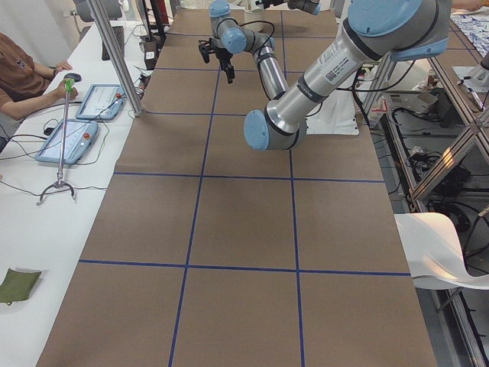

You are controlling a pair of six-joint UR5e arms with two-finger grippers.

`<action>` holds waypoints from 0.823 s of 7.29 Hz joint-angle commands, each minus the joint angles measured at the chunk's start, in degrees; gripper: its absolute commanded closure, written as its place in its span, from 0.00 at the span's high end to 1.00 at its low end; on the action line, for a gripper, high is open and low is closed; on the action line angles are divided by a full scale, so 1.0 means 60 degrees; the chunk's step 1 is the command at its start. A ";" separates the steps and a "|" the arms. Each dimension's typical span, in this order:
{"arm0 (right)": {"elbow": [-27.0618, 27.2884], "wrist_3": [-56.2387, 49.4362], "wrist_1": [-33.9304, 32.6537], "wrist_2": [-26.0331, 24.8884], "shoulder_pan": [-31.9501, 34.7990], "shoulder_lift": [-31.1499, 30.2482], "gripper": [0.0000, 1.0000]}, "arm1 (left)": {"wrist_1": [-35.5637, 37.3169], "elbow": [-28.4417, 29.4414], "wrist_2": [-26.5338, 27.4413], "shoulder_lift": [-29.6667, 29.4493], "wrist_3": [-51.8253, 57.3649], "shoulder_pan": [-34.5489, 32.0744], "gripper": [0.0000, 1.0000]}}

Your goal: Left arm hands cup to right arm to dump lemon

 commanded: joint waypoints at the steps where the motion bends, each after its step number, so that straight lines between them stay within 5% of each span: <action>1: -0.0147 0.2588 -0.0003 0.0711 0.0661 -0.0172 0.21 | 0.0001 0.0000 0.0020 0.0000 0.0000 0.0016 1.00; 3: -0.0673 0.3565 -0.0061 0.2192 0.2302 0.0452 0.23 | 0.0001 -0.0014 0.0020 -0.0043 0.0000 0.0016 1.00; 6: -0.0851 0.4752 -0.0062 0.2299 0.2628 0.0779 0.28 | 0.0015 -0.0029 0.0034 -0.0102 -0.0044 0.0001 1.00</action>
